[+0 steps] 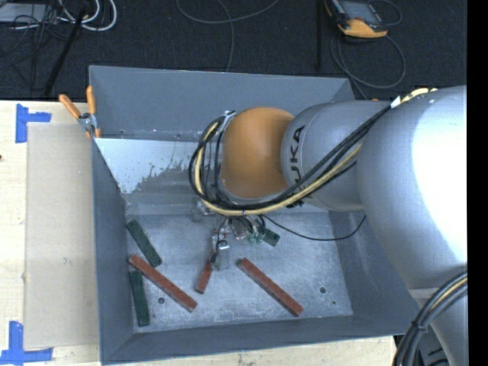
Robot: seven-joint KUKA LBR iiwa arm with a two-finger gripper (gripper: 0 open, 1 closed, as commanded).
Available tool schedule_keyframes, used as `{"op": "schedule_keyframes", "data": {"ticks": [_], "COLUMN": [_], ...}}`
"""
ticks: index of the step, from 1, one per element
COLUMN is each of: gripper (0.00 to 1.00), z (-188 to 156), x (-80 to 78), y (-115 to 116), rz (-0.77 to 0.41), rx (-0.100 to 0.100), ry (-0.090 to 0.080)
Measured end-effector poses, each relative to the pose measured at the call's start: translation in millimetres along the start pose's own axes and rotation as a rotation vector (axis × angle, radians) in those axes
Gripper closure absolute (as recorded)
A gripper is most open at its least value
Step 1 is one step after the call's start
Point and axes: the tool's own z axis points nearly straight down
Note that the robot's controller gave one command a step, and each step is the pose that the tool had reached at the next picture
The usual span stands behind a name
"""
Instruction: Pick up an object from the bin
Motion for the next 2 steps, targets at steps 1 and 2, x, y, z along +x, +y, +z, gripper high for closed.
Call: {"op": "schedule_keyframes", "data": {"ticks": [1,2], "gripper": [0.00,1.00], "z": [-1.4,-1.9], "x": [39.4,38.6], "y": [-4.7,-5.0], "rz": [-0.287,-0.282], "rx": [0.001,0.000], "ry": [-0.003,-0.006]}}
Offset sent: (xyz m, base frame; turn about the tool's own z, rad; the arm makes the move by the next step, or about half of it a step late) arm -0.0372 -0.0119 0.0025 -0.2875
